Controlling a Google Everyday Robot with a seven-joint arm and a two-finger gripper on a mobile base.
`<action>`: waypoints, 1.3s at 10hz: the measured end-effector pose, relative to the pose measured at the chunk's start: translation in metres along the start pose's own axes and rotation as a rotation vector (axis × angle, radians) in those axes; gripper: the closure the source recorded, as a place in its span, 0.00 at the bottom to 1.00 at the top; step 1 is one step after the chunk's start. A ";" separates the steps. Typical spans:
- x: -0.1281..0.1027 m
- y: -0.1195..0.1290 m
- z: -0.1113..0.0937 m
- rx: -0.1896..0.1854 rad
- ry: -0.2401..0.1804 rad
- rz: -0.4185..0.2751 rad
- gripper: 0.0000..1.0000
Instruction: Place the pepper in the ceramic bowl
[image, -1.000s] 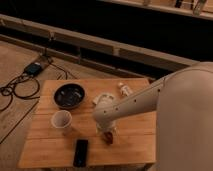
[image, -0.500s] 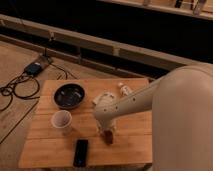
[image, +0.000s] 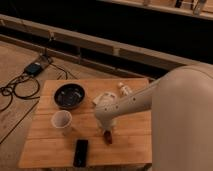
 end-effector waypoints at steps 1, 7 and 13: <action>-0.003 -0.001 -0.004 0.000 -0.005 0.003 1.00; -0.045 0.021 -0.081 -0.013 -0.129 -0.045 1.00; -0.087 0.087 -0.122 -0.052 -0.188 -0.166 1.00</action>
